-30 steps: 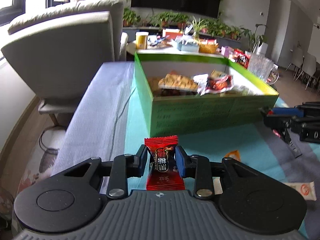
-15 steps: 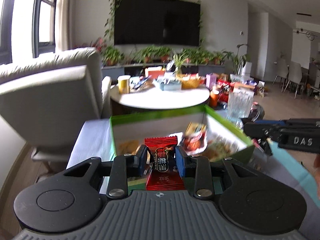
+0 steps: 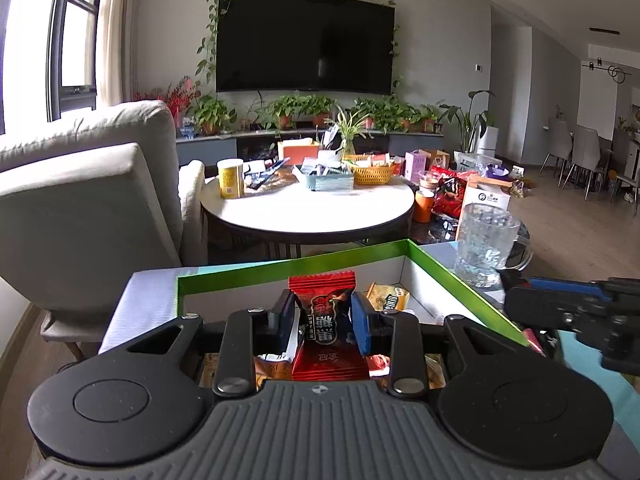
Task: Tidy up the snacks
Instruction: 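Carry both packets over the green box and open both tools to drop them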
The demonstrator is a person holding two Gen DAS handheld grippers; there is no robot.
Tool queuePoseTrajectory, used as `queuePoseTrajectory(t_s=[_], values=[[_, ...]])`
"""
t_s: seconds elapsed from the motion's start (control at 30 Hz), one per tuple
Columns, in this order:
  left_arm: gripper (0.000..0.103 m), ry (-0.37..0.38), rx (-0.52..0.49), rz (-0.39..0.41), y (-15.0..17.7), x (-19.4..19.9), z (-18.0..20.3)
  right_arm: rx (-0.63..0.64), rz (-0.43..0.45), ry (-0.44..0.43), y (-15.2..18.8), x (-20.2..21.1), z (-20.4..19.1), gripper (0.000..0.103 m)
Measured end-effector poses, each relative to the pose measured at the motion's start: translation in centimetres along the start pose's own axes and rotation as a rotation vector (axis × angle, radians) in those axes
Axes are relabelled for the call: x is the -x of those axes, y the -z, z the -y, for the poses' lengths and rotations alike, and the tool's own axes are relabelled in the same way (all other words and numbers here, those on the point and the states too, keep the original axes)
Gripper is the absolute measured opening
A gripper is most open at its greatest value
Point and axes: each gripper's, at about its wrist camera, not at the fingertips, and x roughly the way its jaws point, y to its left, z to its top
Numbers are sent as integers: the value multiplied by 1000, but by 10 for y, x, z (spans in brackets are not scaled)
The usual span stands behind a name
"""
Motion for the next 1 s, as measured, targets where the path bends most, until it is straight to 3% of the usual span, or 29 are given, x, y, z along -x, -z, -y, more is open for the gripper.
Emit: queuePoseTrajectory(t_s=[0.17,0.27,0.67,1.0], values=[[30,-4,7,-16,1,-22,-2,-21,-9,1,-3,-9,6,32],[44,-37,-10,-11,5,-25,0,-25,-16,3,-2,-16,8,32],[48,-46,-1,0,11,-7,-8,-46,-29,11,1,-28,12,32],[48,-57,25,-36,24,10,-17,-90,-53,44,1,-43,16,32]])
